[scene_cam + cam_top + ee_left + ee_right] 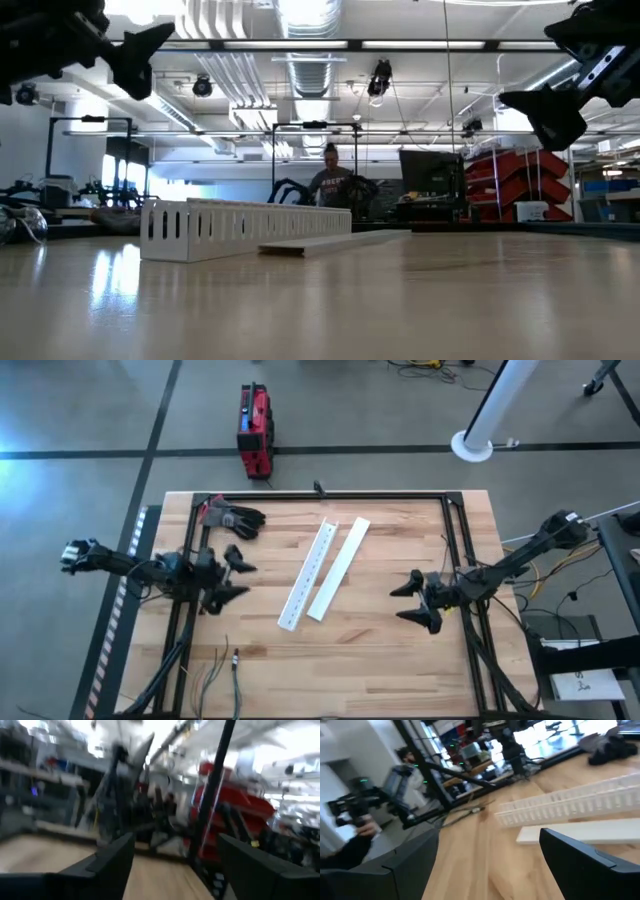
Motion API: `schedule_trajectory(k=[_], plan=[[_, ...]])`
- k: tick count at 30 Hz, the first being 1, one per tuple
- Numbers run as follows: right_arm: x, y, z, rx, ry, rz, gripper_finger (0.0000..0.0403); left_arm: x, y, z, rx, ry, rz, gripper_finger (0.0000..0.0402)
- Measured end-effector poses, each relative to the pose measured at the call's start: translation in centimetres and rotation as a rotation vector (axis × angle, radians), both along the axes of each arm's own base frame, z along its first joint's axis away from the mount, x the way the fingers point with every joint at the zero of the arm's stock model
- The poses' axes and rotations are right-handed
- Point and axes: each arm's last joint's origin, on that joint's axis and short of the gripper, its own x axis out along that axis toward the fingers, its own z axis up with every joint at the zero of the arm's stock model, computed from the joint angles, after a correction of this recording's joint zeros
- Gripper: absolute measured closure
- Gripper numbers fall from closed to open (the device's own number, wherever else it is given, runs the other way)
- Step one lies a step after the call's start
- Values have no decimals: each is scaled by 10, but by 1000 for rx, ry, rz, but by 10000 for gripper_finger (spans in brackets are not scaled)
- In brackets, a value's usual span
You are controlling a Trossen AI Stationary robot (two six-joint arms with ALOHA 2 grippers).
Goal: Ziptie cables
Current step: Prepare the cable wires to the bottom center of the table
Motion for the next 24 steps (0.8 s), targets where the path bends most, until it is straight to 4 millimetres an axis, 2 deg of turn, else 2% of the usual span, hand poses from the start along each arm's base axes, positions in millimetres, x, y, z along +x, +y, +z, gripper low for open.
schedule_trajectory(k=[8, 12, 19, 21, 24], plan=[[7, 1, -3, -95, -45, -129, 68, 24, -32, -13, -86, 309, 11, 208], [8, 1, -3, -116, -55, -129, 68, 32, -54, -22, -174, 616, 20, 250], [15, 5, 7, -192, -80, -134, 68, 43, -98, -17, -362, 1094, 100, 323], [19, 7, 11, -212, -95, -138, 69, 46, -112, -17, -418, 1205, 84, 339], [24, 9, 17, -239, -107, -143, 68, 50, -129, -27, -503, 1387, 92, 353]])
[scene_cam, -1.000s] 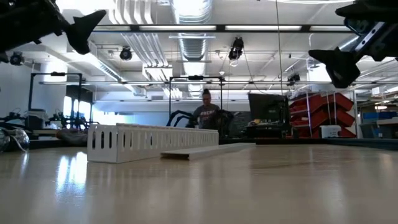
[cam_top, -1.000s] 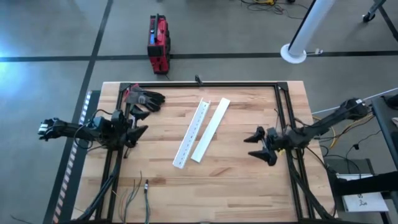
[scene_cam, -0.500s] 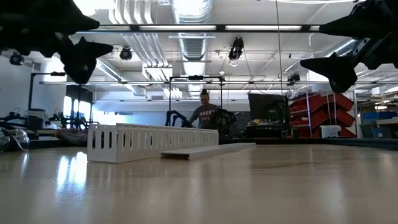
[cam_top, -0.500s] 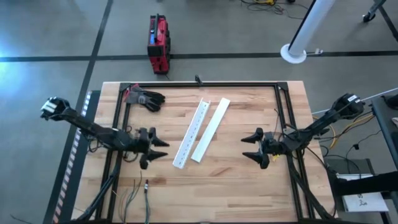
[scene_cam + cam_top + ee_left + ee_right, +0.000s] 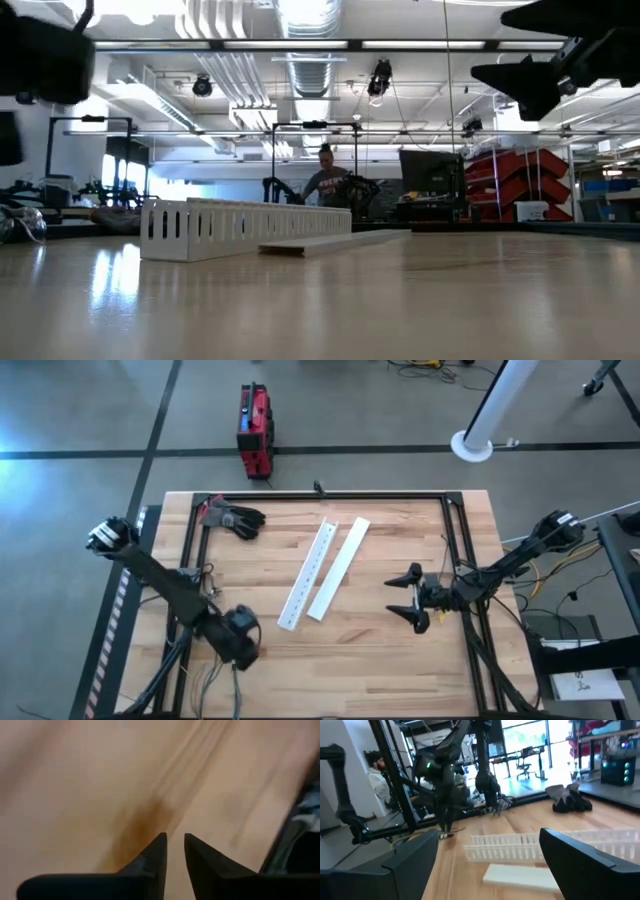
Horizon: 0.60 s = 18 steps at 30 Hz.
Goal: Ziptie cables
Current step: Prepare the cable wires to the bottom center of the table
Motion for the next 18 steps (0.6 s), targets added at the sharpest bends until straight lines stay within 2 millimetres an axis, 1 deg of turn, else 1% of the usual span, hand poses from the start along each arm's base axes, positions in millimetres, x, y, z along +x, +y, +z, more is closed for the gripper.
schedule_trajectory(k=[3, 6, 8, 10, 12, 18], plan=[[6, 3, 6, -21, -10, -2, 68, 3, -15, -12, -58, 165, 37, 354], [13, 7, 10, -40, 4, -2, 69, 3, -24, -29, -93, 359, 72, 344], [18, 10, 11, -60, 39, -2, 68, 7, -29, -33, -131, 417, 84, 333], [23, 13, 13, -78, 77, -2, 68, 10, -32, -38, -128, 449, 92, 322], [28, 15, 16, -93, 113, -6, 68, 15, -34, -38, -118, 450, 86, 310], [43, 24, 28, -140, 202, -6, 68, 23, -37, -32, -89, 407, 99, 276]])
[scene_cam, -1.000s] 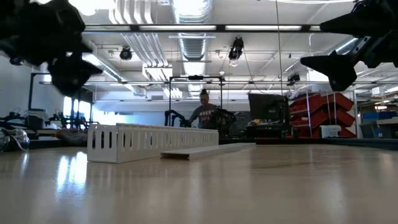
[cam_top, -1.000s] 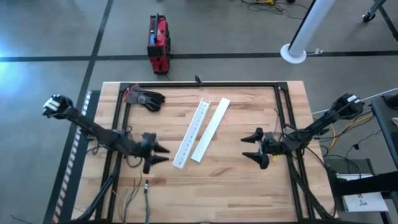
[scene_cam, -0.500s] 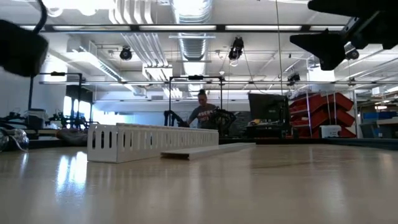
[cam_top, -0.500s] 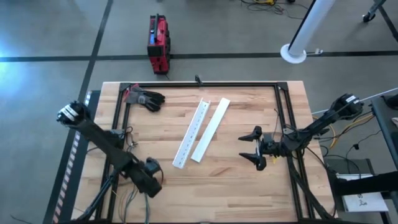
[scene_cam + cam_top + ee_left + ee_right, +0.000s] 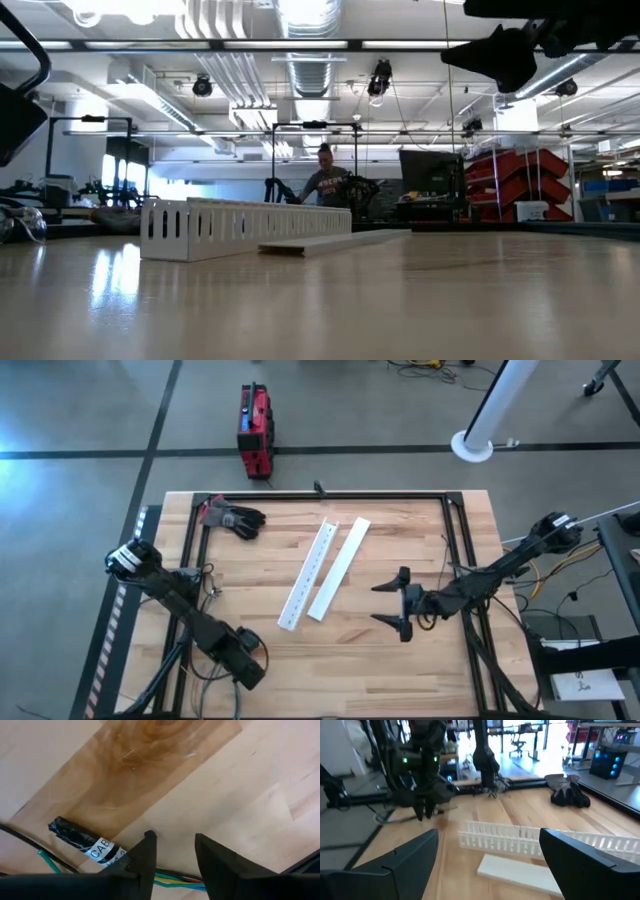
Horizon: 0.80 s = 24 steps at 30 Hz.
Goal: Ziptie cables
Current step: Prepare the cable wires to the bottom center of the table
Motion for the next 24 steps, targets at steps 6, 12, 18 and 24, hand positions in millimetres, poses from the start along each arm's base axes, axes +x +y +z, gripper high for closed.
schedule_trajectory(k=[6, 12, 18, 24], plan=[[7, 3, 11, -40, 34, 1, 69, 0, 1, 7, 31, 35, 12, 245], [8, 2, 13, -64, 30, -6, 69, 4, 6, 20, -9, 23, 44, 205], [8, 1, 13, -67, 27, -28, 69, 3, 12, 35, -43, 33, 76, 192], [8, 1, 13, -67, 33, -28, 69, -10, 14, 26, -33, 142, 150, 202]])
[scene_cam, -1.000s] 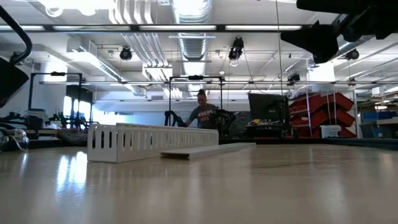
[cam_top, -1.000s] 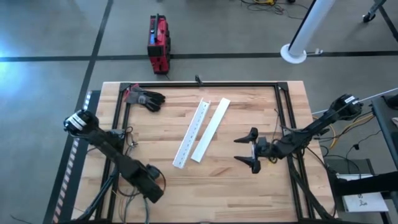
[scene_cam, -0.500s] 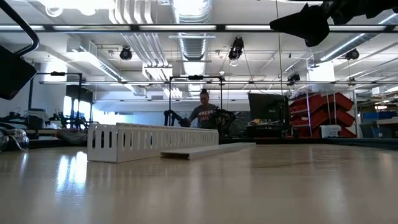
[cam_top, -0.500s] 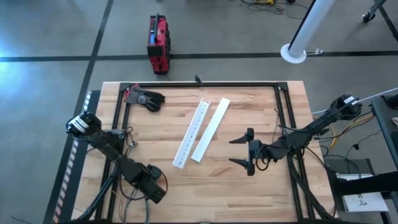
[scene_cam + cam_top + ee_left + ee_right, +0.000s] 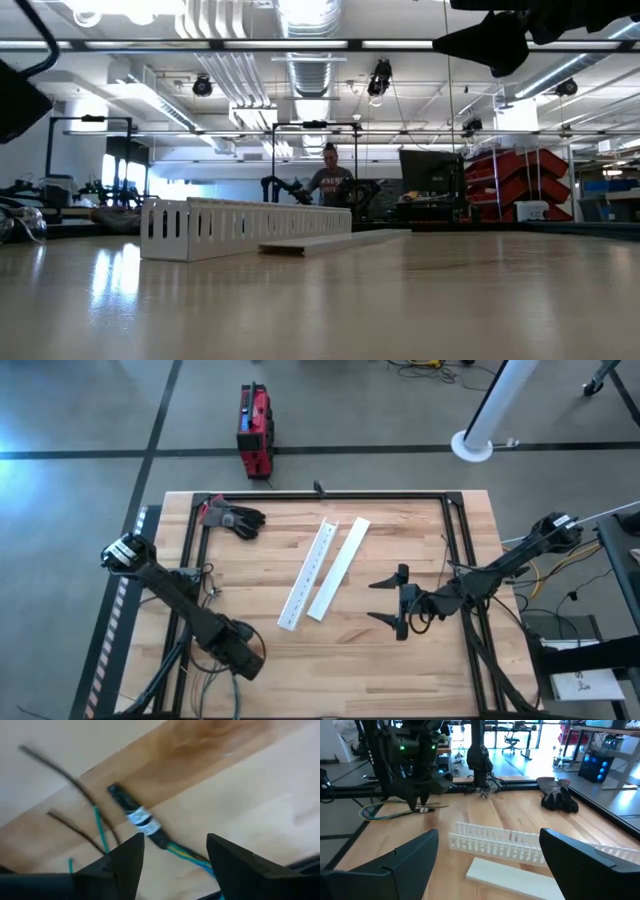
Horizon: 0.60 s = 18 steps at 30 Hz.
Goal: Ziptie cables
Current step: Prepare the cable wires to the bottom center of the table
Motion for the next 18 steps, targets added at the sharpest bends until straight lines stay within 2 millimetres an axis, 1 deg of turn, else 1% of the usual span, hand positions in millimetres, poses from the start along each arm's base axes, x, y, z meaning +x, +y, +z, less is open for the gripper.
schedule_trajectory(k=[3, 6, 9, 11, 14, 18], plan=[[0, 0, 0, 3, 4, -1, 69, -4, 3, -8, 3, 15, 17, 209], [0, 0, -2, 11, 14, -5, 69, -2, 1, -18, -36, -27, 21, 215], [-1, 0, -2, 14, 21, -6, 69, -3, 2, -31, -64, -33, 17, 223], [-1, 0, -2, 14, 20, -6, 69, -5, 3, -42, -53, 4, 14, 231], [-1, 0, -3, 14, 21, -6, 69, -7, 4, -54, -73, 70, -11, 248], [-1, 0, -2, 14, 20, -6, 69, -7, 3, -58, -85, 77, -85, 284]])
